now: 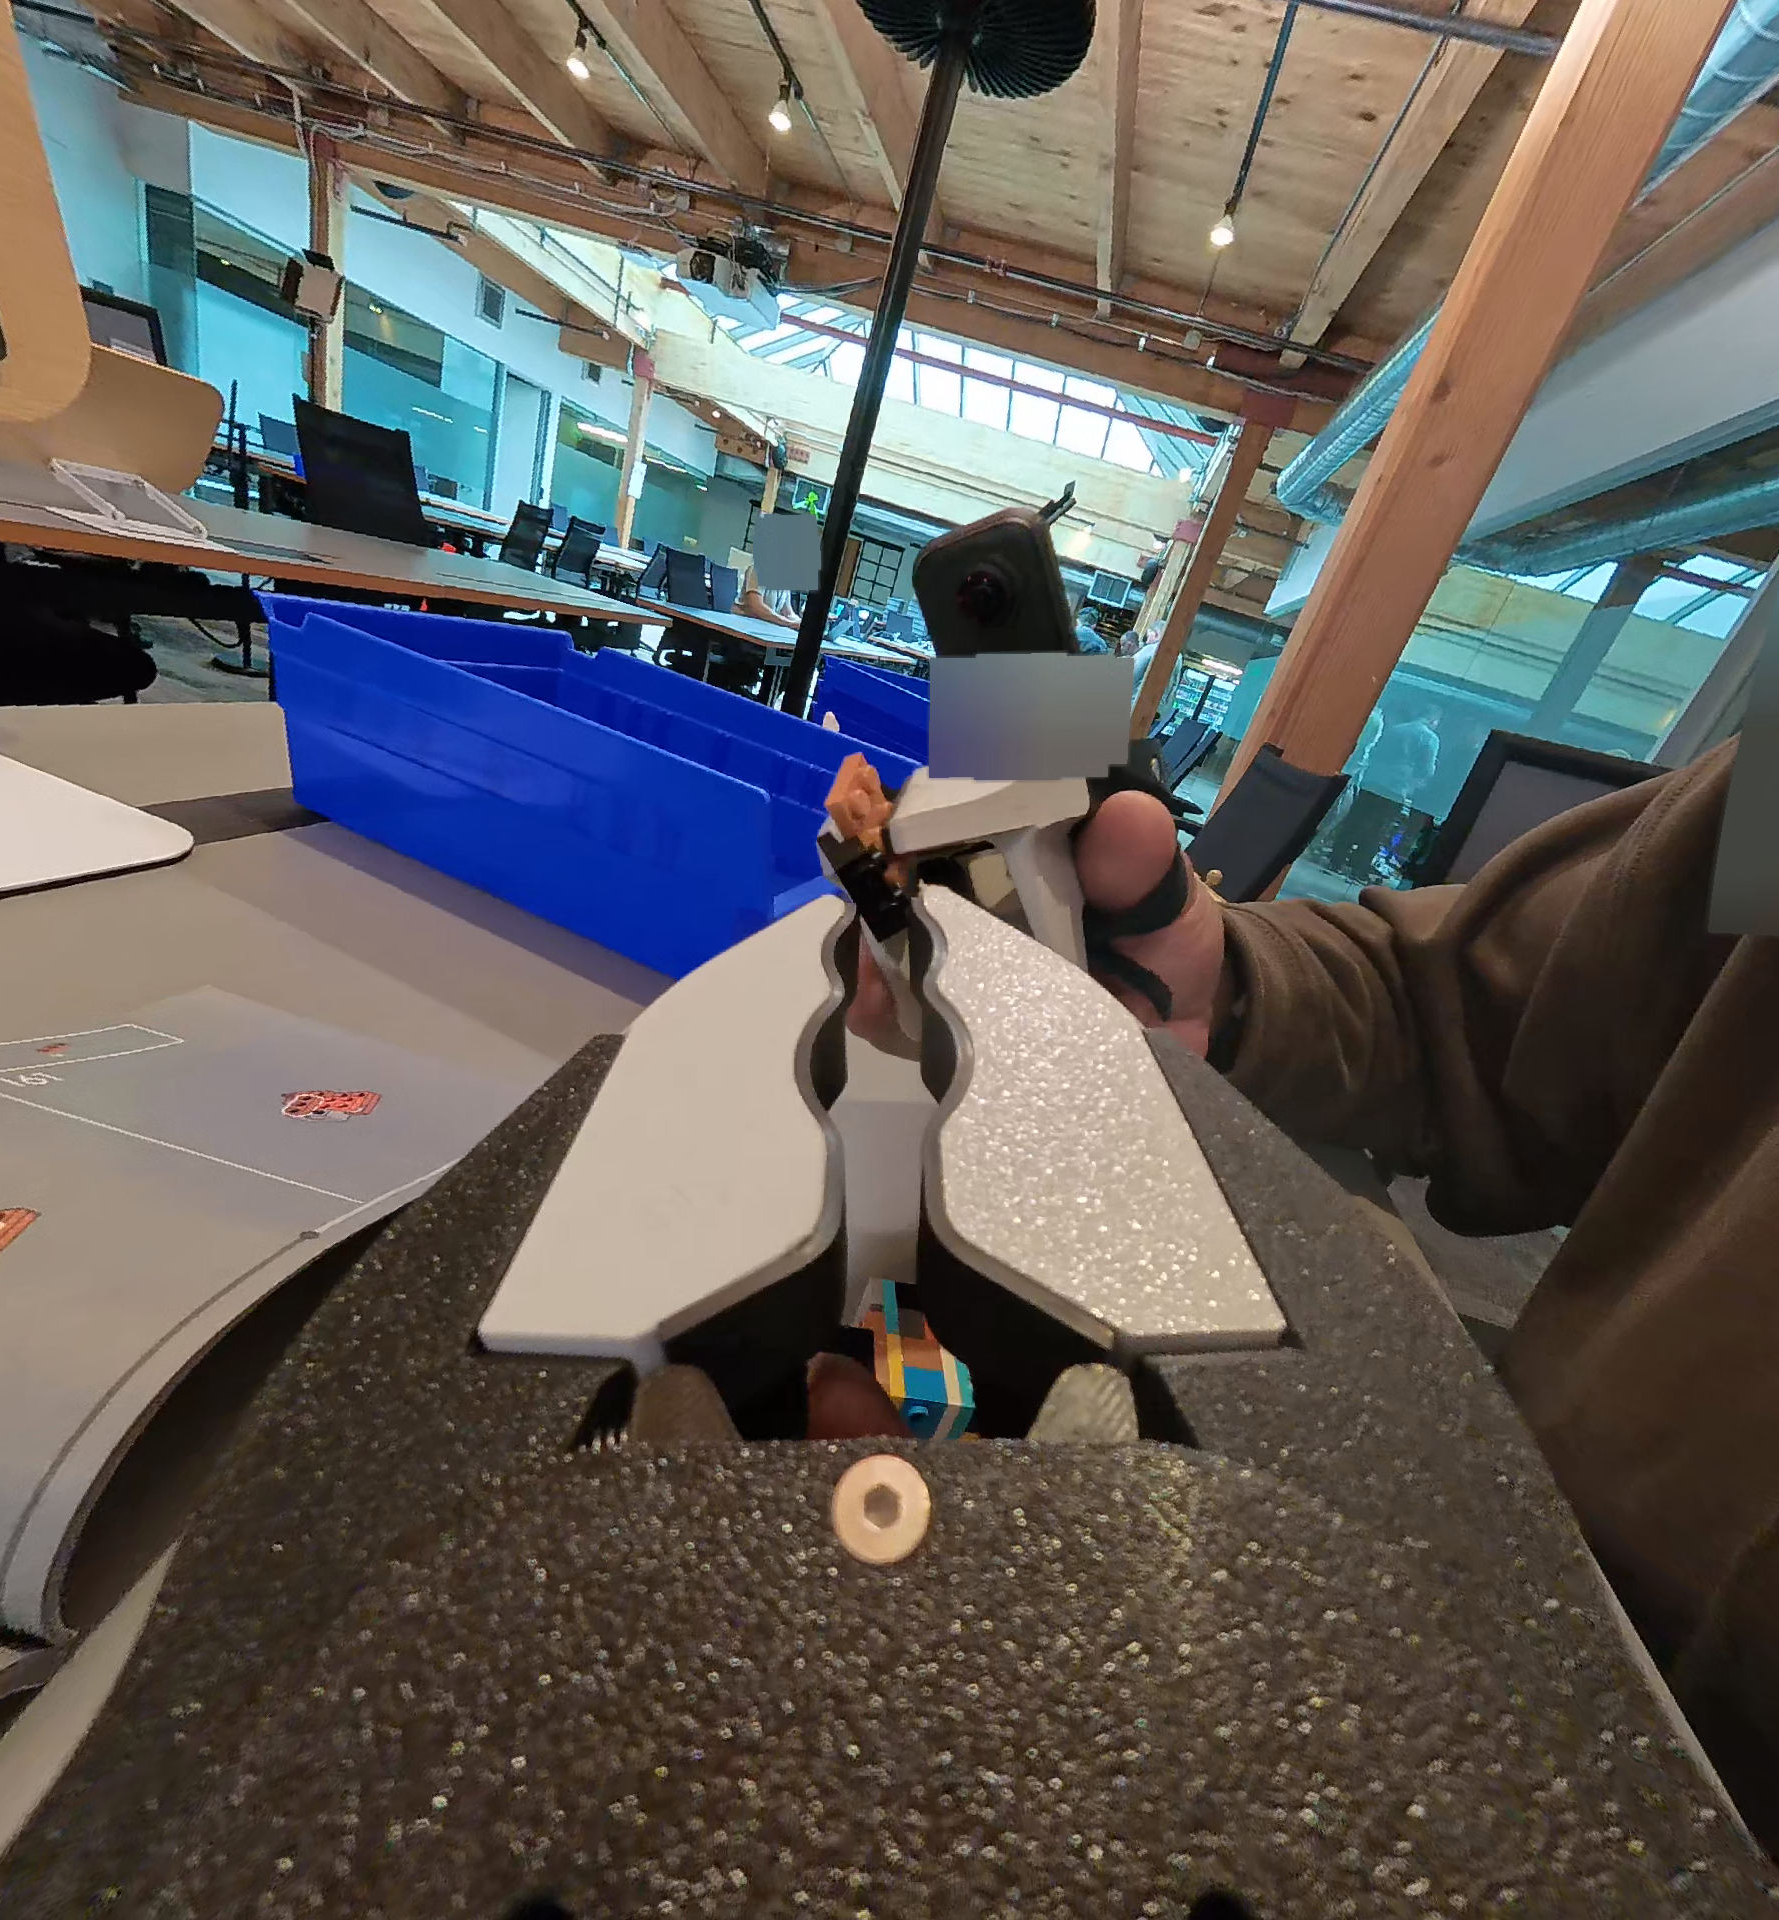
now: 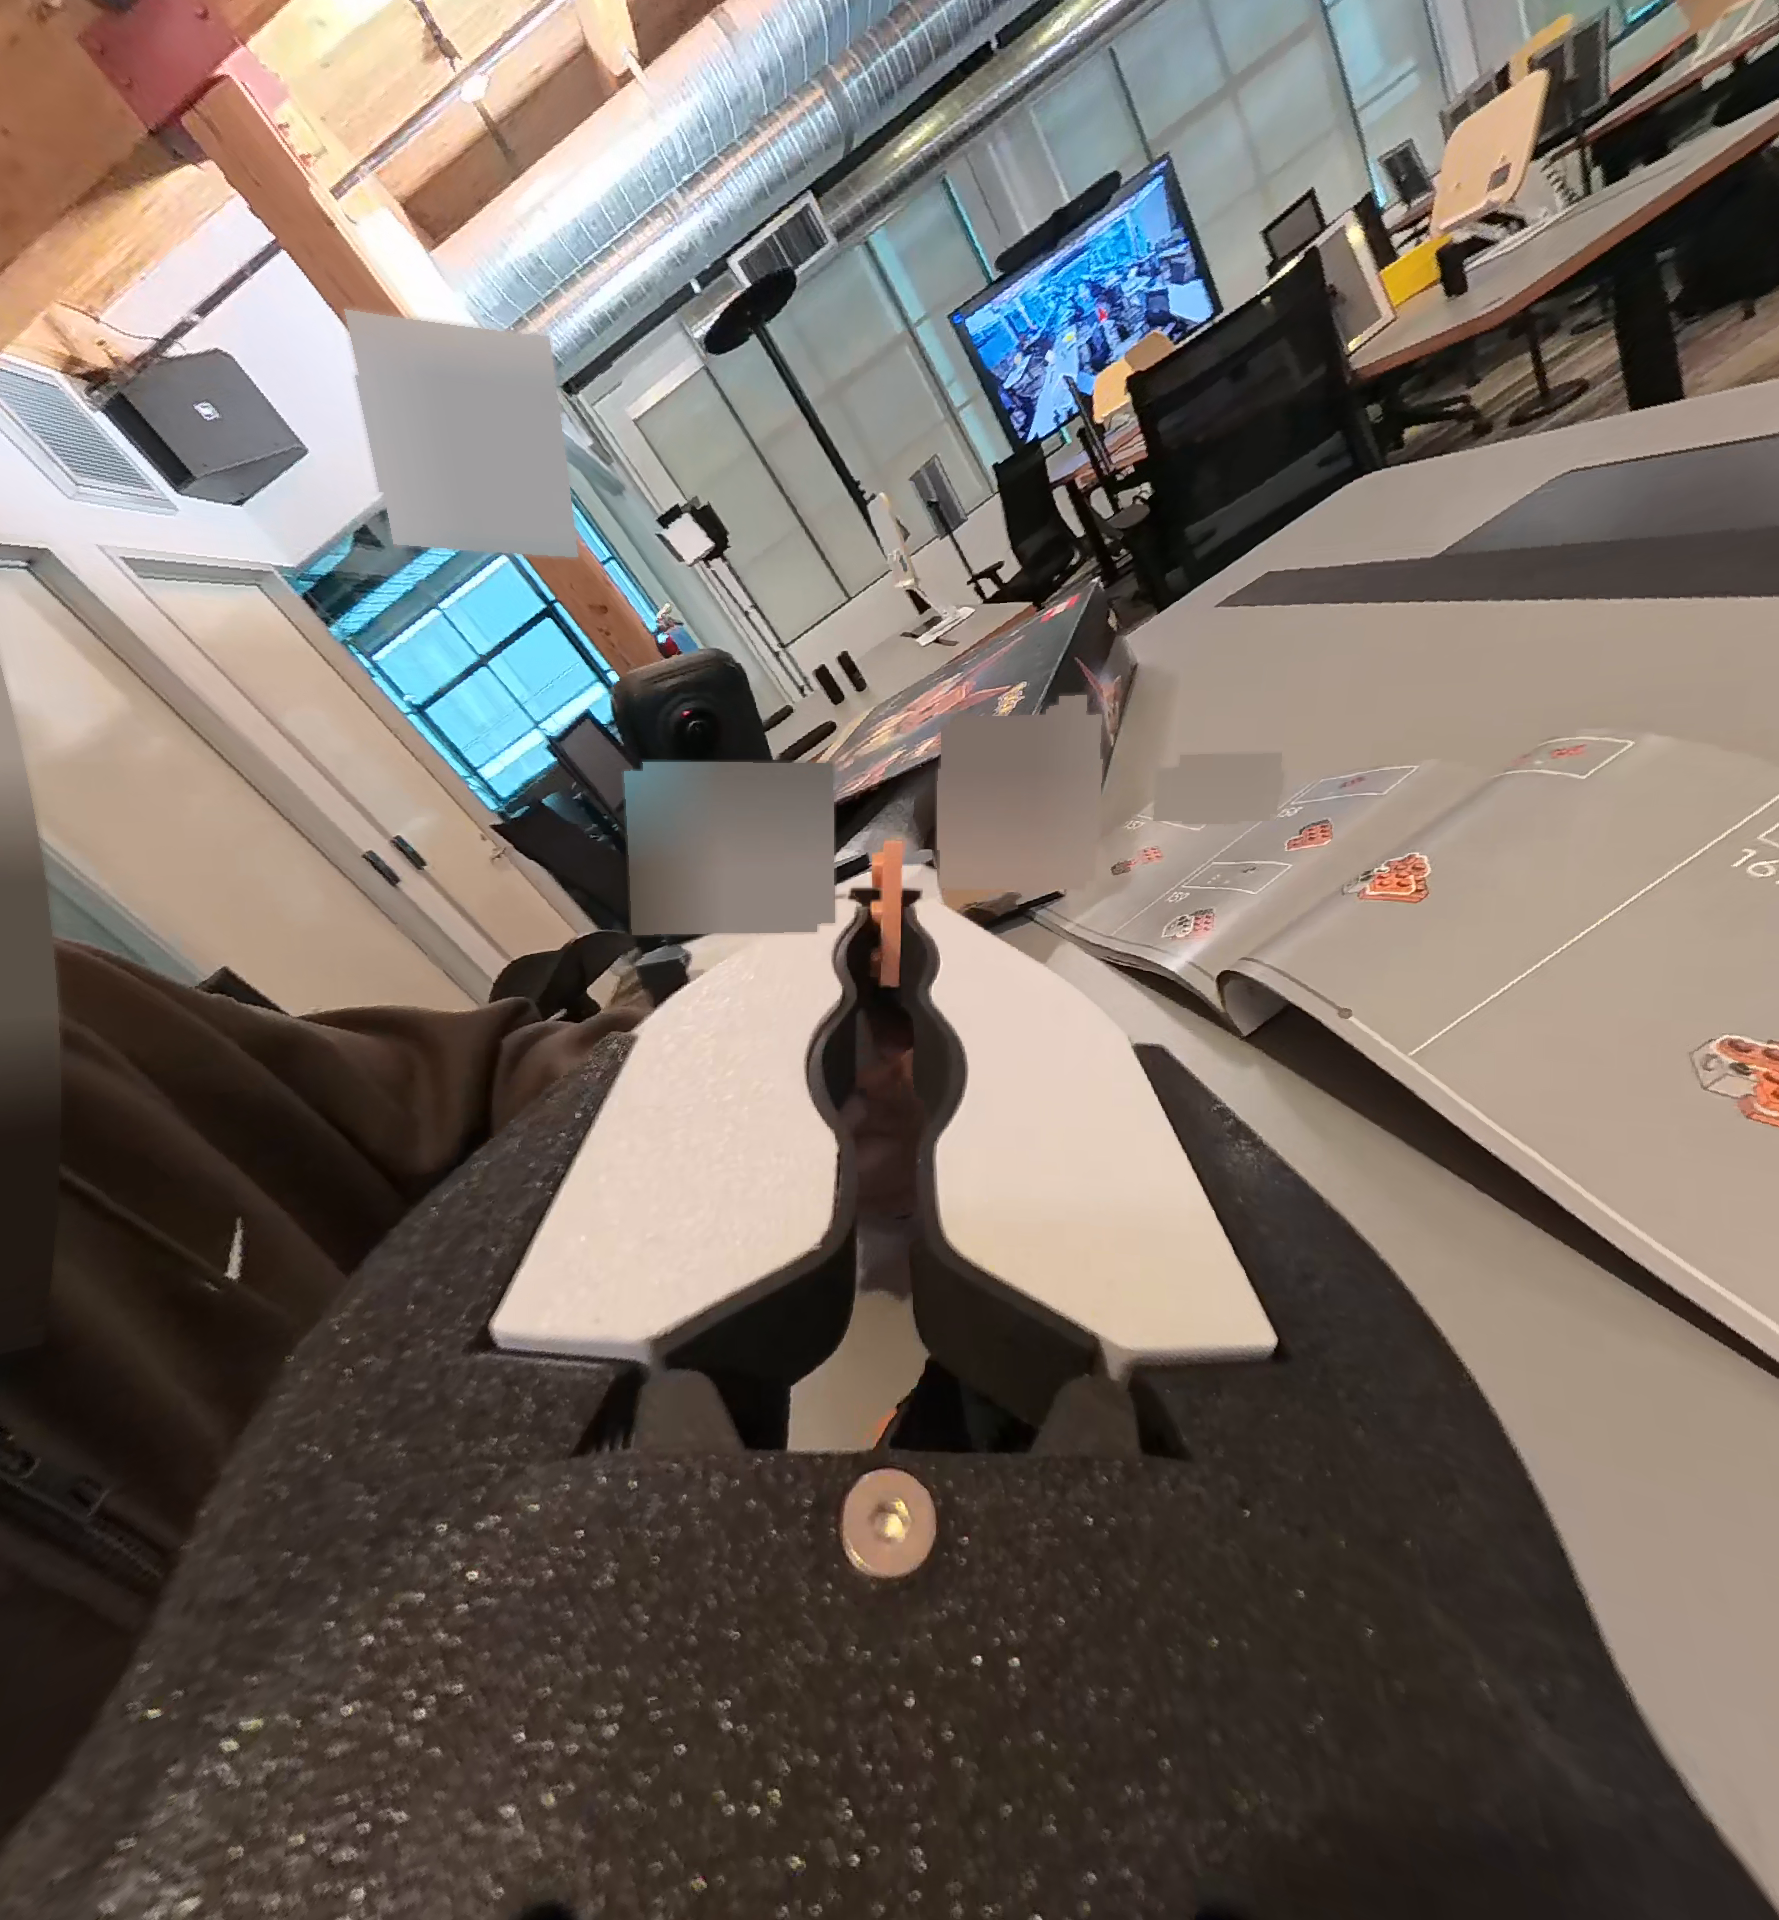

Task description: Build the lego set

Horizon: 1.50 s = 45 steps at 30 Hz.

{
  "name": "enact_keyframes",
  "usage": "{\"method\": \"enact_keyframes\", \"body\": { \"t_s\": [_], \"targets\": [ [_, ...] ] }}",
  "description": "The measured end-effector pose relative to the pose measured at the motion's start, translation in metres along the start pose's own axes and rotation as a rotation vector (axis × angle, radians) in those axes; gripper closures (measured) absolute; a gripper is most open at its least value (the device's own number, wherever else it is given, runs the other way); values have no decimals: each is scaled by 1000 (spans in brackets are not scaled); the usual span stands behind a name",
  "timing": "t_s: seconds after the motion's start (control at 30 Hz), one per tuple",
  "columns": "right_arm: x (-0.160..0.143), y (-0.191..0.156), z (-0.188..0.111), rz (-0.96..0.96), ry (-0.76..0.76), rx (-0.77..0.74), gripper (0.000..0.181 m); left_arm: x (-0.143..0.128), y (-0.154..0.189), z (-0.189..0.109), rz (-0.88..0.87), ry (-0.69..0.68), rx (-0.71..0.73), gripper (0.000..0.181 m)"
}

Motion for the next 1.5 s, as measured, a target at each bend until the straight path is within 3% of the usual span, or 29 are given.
{"method": "enact_keyframes", "body": {
  "t_s": [0.2,0.77,1.0,1.23,1.5],
  "targets": [
    [-1,-3,2,32,-21,106,177,1,1,-1,7,9,-2,173],
    [1,-4,0,-10,-34,86,175,3,7,-2,96,16,5,173],
    [1,-3,-1,34,-39,167,175,4,9,-2,102,21,-21,173],
    [-1,-3,-3,108,-31,324,175,5,12,-2,16,47,-137,173],
    [-3,-1,-3,147,-20,365,173,4,13,-1,-9,55,-147,173]
  ]
}}
Point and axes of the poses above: each gripper's, where its closed fingertips meet, z out along the fingers, x out of its top, y = z × x across the jaws, the point moved 7 cm from there along -z, back along the fingers, and after that the axes turned 11 degrees about -y, right-handed, at the moved point
